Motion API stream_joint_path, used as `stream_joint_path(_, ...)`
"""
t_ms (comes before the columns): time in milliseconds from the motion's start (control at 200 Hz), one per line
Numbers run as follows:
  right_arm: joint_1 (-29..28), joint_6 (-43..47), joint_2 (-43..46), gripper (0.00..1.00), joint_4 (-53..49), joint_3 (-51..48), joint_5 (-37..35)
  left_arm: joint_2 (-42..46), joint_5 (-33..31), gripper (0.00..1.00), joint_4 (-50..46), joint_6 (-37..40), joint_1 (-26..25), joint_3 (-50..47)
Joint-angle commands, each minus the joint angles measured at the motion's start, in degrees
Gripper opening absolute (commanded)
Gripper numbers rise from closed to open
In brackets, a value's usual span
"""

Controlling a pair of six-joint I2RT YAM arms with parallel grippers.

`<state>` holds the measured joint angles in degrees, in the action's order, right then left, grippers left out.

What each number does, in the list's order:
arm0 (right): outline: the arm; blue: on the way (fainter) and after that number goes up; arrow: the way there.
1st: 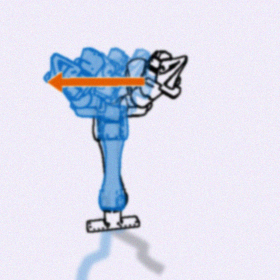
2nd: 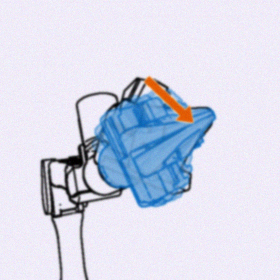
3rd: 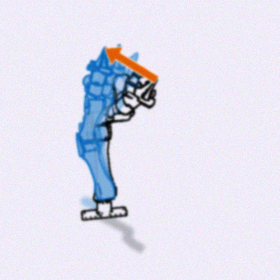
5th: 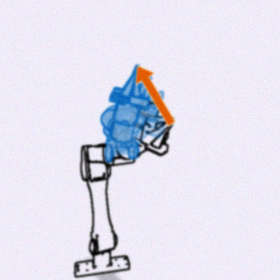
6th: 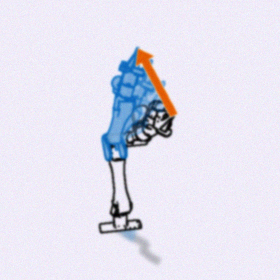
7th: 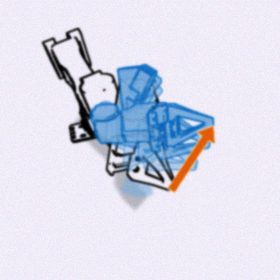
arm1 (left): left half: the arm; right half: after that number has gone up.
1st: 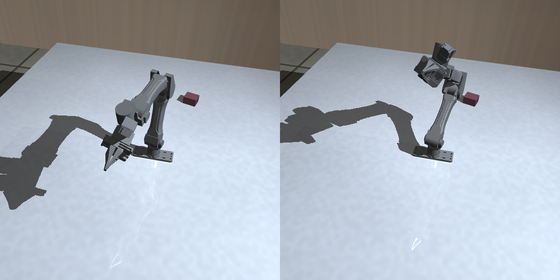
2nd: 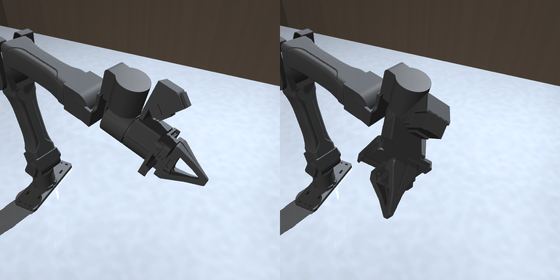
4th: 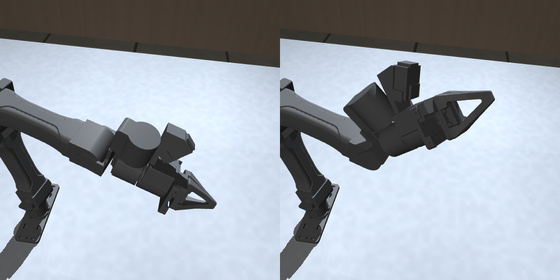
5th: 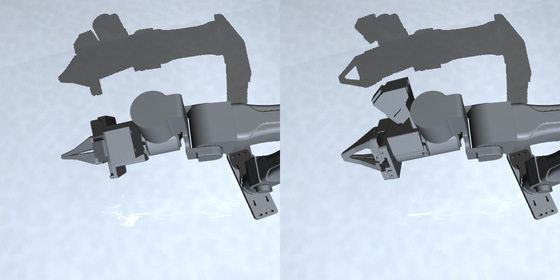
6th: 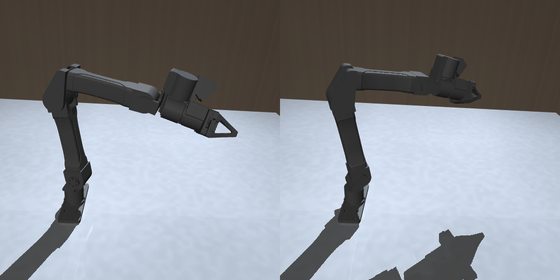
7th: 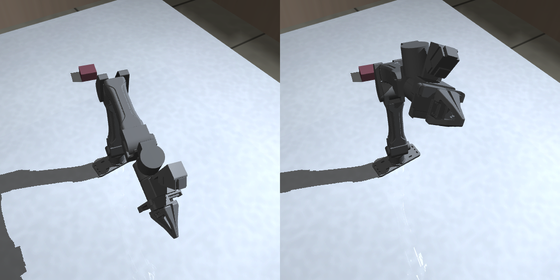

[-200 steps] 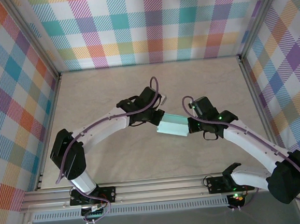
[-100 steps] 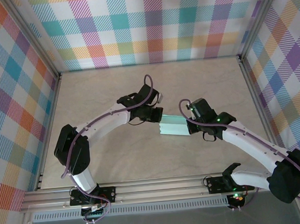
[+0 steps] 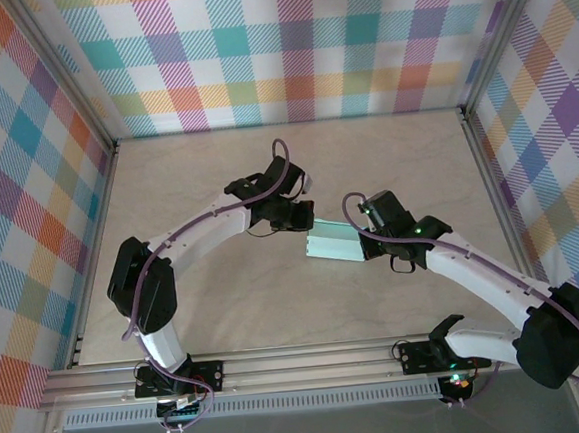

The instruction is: Fold the paper box

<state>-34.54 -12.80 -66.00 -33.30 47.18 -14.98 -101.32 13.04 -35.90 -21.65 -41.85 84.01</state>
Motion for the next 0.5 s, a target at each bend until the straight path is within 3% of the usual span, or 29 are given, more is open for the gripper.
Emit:
stream_joint_path(0,-1.1,0.5,-0.5,0.00,2.8,1.1,1.9,-0.5,4.0,0.00,1.2,0.1,-0.3,2.0)
stream_joint_path(210,-1.1,-0.9,-0.3,0.00,3.2,0.9,1.4,0.5,0.9,0.00,2.6,3.2,-0.4,-1.4)
stream_joint_path(495,-1.0,-3.8,0.1,0.00,5.2,-0.8,0.8,5.4,-3.2,0.00,17.9,3.8,-1.7,-13.5)
